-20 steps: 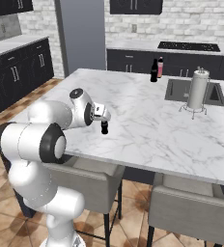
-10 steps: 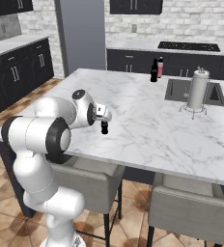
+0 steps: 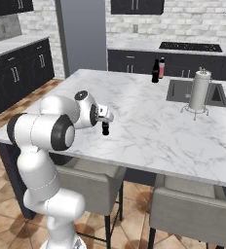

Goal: Place the large bottle from the dining counter next to the other large bottle outside the sink, and place the small bottle from the dining counter next to the other small bottle inside the sink.

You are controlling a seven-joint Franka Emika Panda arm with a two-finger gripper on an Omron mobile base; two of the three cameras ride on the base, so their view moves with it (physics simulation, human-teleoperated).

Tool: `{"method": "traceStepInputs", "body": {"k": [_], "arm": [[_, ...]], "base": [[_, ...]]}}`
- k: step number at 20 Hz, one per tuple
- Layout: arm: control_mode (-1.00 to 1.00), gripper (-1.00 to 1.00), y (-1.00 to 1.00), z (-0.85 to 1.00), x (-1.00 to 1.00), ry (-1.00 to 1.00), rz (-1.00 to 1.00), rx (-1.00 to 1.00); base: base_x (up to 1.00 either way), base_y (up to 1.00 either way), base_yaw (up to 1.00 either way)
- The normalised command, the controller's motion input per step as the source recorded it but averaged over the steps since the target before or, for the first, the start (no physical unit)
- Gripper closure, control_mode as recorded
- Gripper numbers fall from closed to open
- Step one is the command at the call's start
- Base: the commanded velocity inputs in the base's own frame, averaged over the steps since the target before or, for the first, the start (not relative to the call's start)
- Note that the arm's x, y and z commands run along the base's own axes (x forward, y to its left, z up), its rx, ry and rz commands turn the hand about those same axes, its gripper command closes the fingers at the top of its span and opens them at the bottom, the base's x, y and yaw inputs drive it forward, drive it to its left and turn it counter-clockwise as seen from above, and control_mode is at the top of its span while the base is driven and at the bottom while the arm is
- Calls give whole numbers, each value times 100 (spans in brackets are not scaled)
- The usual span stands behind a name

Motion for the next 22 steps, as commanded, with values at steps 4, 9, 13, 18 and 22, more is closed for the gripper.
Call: {"method": "traceStepInputs", "body": {"k": [4,9,13,18,22], "arm": [[-100,-100,-2,-10,13,0,0,0],[-100,-100,-3,-12,12,0,0,0],[-100,-100,-6,-13,16,0,0,0],[-100,-100,-4,-10,17,0,0,0],[-100,-100,0,-8,23,0,0,0]], "base": [[0,0,0],[0,0,0],[0,0,0],[0,0,0],[0,0,0]]}}
